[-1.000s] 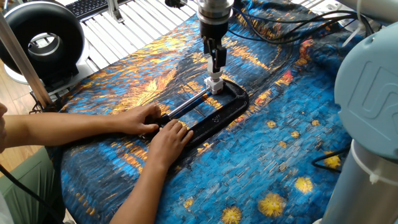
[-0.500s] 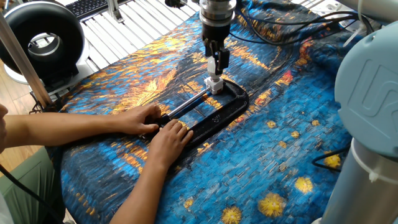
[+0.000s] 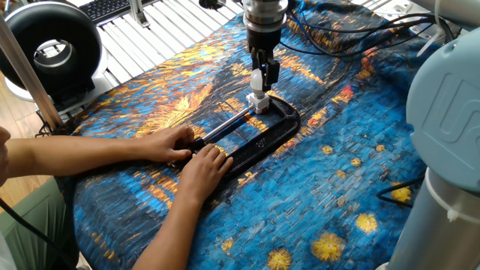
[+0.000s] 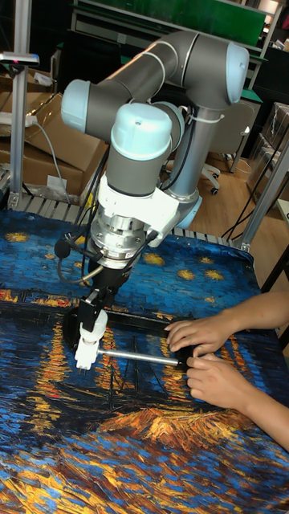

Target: Install the light bulb by rotating it

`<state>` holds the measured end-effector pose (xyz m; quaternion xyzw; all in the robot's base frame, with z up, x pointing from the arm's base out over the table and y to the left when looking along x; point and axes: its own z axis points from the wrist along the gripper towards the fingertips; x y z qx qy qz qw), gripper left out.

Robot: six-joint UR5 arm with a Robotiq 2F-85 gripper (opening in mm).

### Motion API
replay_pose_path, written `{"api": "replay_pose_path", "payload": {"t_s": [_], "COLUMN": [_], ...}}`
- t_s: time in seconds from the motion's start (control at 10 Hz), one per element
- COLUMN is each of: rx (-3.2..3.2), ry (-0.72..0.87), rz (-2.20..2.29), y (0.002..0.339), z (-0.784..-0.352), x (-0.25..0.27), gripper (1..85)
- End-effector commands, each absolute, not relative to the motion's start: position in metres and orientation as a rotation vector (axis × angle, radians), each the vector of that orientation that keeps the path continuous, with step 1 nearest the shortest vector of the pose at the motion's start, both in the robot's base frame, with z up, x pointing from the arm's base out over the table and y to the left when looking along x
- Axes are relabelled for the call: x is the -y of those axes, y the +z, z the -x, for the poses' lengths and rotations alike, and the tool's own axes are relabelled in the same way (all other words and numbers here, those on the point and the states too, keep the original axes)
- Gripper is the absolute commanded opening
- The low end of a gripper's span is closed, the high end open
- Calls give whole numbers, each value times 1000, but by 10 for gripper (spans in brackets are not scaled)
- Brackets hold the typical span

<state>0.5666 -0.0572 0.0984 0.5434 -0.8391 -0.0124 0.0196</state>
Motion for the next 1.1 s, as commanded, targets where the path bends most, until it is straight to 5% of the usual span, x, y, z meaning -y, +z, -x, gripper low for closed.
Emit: {"api": "replay_pose_path", "payload": {"t_s": [0.0, 0.5, 1.0], "rx": [2626, 2654, 2693], "ry": [-50, -39, -4], "rz": [-1656, -1662, -1641], "y": [102, 100, 101], "z": [-564, -574, -583], "x": [55, 52, 54], "gripper": [650, 573, 403]}}
